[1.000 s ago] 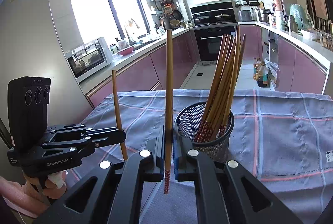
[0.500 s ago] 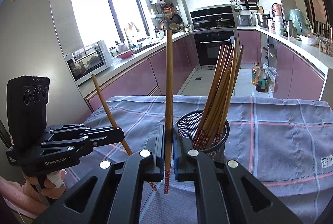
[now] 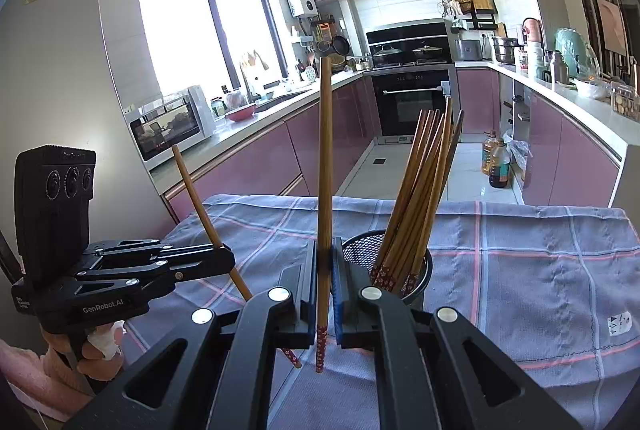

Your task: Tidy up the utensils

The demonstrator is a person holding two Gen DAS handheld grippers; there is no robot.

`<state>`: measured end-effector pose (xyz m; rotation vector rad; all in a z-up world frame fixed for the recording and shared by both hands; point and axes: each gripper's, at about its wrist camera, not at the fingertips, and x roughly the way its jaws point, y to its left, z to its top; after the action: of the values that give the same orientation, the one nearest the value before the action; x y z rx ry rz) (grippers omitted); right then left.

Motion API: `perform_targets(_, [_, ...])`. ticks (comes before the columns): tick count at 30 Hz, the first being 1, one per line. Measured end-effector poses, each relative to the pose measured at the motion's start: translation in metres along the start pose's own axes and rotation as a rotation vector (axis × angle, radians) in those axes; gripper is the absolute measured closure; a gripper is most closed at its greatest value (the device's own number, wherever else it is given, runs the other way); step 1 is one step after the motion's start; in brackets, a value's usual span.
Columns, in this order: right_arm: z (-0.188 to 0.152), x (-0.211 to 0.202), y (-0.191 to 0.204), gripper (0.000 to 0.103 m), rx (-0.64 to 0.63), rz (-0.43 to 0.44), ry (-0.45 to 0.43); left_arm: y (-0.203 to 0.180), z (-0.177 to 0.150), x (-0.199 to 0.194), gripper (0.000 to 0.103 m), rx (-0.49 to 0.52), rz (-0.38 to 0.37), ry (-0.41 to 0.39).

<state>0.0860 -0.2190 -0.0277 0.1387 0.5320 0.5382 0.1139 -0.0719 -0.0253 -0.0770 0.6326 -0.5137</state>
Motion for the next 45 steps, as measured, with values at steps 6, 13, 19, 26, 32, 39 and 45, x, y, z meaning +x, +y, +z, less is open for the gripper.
perform_targets(6, [0.004, -0.001, 0.001, 0.097, -0.006, 0.001, -0.013, -0.001, 0.003, -0.004, 0.095, 0.005, -0.004, -0.010])
perform_targets(13, [0.007, 0.000, 0.000, 0.097, -0.010, 0.002, -0.019, -0.003, 0.005, -0.006, 0.095, 0.016, -0.007, -0.021])
perform_targets(19, [0.007, -0.001, 0.000, 0.097, -0.012, 0.002, -0.021, -0.005, 0.008, -0.007, 0.095, 0.024, -0.009, -0.026])
perform_targets(26, [0.011, -0.002, -0.001, 0.097, -0.017, 0.004, -0.029, -0.006, 0.012, -0.010, 0.095, 0.036, -0.010, -0.035])
perform_targets(32, [0.014, -0.003, 0.001, 0.097, -0.020, 0.008, -0.036, -0.011, 0.017, -0.014, 0.095, 0.046, -0.012, -0.047])
perform_targets(39, [0.018, -0.004, -0.002, 0.097, -0.021, 0.009, -0.046, -0.013, 0.023, -0.017, 0.095, 0.051, -0.015, -0.060])
perform_targets(45, [0.023, -0.007, -0.003, 0.097, -0.027, 0.007, -0.061, -0.018, 0.029, -0.021, 0.095, 0.062, -0.018, -0.074])
